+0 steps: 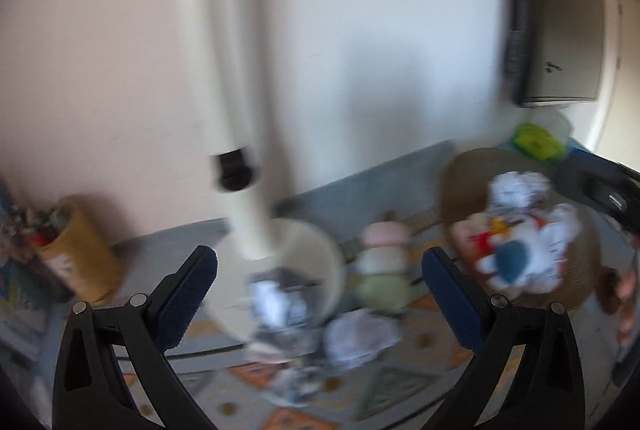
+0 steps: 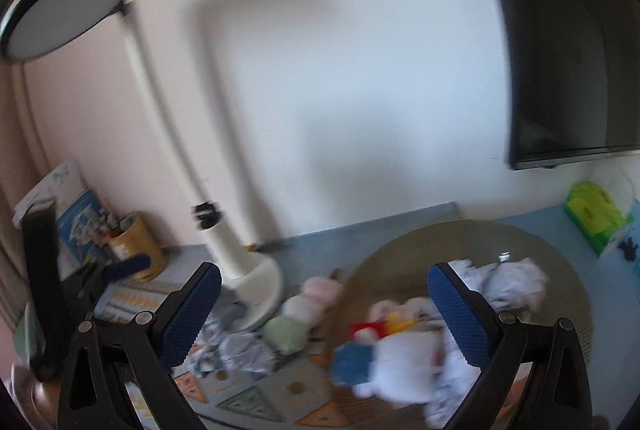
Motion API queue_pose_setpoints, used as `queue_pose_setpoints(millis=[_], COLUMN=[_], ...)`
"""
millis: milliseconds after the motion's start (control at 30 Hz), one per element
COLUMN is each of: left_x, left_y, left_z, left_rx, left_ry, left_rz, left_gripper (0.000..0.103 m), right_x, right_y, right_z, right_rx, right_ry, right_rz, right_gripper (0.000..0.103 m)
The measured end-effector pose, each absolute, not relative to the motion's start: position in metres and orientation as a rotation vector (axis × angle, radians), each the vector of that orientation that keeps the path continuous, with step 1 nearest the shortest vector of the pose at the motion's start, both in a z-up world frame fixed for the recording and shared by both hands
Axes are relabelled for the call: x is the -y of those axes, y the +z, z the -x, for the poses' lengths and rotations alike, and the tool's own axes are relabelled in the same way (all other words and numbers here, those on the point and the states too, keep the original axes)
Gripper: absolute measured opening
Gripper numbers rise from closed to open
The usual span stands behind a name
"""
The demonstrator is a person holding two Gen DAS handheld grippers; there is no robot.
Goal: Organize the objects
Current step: 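Grasp a white paper ball with the right tool while the left tool grasps a blue-gray paper ball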
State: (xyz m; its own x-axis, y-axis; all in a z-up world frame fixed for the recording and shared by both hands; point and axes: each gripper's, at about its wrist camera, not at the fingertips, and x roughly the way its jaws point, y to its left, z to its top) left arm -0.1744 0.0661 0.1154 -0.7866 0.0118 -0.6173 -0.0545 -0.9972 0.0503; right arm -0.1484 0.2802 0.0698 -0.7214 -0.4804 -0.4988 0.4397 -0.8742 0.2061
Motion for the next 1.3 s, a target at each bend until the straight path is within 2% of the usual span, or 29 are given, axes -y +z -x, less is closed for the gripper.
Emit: queue_pose_setpoints(millis=[300,433,567,967,1067,1300], left_x=[-0.011,-0.006,-0.006,-0.014,-0.013,-0.014], left_y=[0.08,0.064,0.051,0.024,0.016,0.006], left_z=[0.185,0.191,0.199,0.219,0.222,0.222], left_rx=[0.042,0.126,0.127,0.063,0.082,0.096], left_ry=[2.907,2.872,2.845,2.766,2.744,2.784], left_rz=[1.16,1.189,1.213,1.251,1.27,1.258], left_gripper=[0.102,0.102,0.102,0.102,0.102,0.102], right_x=[-0.207,-0.189,-0.173,-0.162,-0.164,-0.161], right_y=[0.018,-0.009,-0.03,-0.082,-0.085,-0.087], right_z=[0.108,0.095,0.091,0.129,0.138,0.146], right_rx=[-0.109,-0.112,-0.149,-0.043,0.023,0.012], right_ry=[-2.403,-2.353,-2.35,-2.362,-2.348,-2.357], right_rz=[-0.848,-0.903,-0.933,-1.124,-1.147,-1.165], right_gripper=[0.103,0.103,0.103,0.103,0.103,0.103])
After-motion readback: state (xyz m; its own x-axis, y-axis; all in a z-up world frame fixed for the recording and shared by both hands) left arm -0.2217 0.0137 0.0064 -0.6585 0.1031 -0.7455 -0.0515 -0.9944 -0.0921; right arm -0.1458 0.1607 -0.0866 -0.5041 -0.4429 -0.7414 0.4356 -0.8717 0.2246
